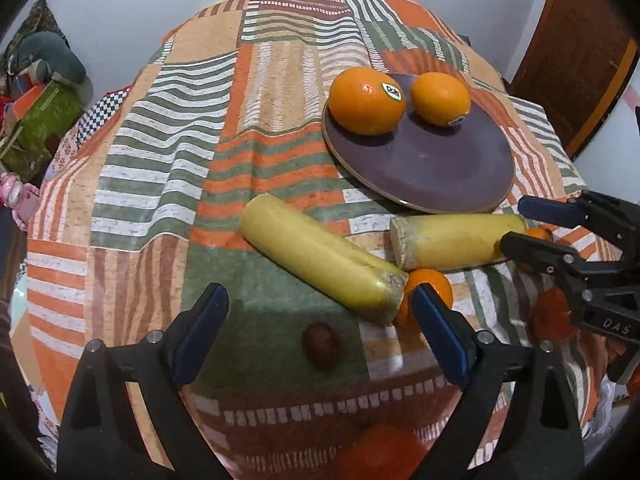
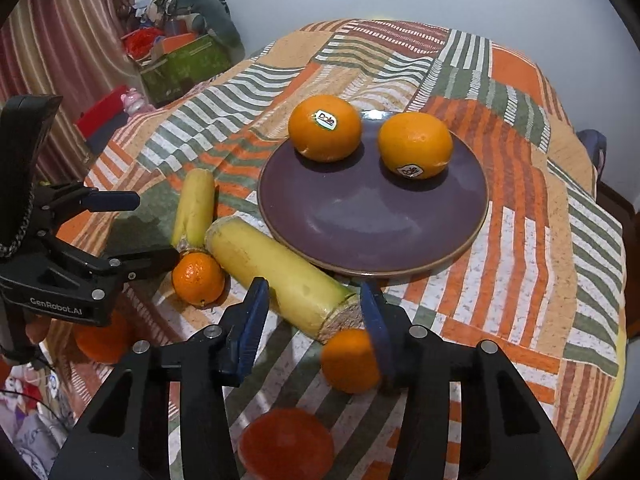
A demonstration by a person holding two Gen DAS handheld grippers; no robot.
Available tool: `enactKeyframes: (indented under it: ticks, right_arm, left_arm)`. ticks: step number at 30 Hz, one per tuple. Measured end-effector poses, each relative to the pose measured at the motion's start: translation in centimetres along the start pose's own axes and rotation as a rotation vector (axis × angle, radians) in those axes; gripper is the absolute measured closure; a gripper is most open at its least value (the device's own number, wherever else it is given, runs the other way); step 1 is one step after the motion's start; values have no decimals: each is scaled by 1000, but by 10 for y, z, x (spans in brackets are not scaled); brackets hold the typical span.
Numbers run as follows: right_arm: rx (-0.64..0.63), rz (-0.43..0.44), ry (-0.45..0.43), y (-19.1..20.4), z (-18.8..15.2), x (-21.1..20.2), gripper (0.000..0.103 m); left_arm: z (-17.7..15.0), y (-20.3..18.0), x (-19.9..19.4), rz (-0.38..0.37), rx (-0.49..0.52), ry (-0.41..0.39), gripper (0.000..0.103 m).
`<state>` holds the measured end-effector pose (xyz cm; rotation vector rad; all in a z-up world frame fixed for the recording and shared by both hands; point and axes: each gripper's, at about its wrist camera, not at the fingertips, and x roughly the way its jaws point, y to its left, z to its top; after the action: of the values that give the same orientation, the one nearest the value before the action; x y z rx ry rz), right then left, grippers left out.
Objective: Organize fruits
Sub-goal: 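Move the right gripper to the thick yellow fruit while the left gripper approaches the thinner one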
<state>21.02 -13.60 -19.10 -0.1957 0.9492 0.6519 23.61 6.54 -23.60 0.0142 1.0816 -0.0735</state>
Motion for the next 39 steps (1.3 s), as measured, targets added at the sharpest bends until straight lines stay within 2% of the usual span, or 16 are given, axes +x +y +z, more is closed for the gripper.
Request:
enactKeyframes:
  ticks: [3,7,11,13,16,18,22,25,31,36,39]
  right_arm:
    - [0,-2,11,-1,1,2,59]
    - [17,4,22,-2,2,2,59]
    - [29,20,31,1,3,2,63]
    - [34,55,40,3,4,2,66]
    - [15,67,46,13,6,3,66]
    - [3,90,50,20,7,3,66]
    - [-50,156,88,43,8,8,72]
    - [-101,107,80,54,8,14,73]
    - [-74,50,12,44,20,8,73]
    - [-80,27,59,33,20,16,72]
    - [-71,30,71,27,17,18,67]
  left_arm:
    - [1,5,3,8,-18,-9,7]
    - [1,20,8,-47,-78,6,6]
    - [-3,29,5,-22,-89,1,7]
    - [-6,36,2,9,-94,-4,10]
    - [-7,53,-4,55,-128,-9,22]
    - [-8,65,-5,72,-161,-8,22]
    - [-12,89,-4,21,-245,28,22]
    - [-13,84,-11,16,-233,10,22]
    - [2,52,-8,-16,-151,-4,22]
    - [9,33,7,-56,-128,29,22]
    - [10,27,10,-39,-112,9,21]
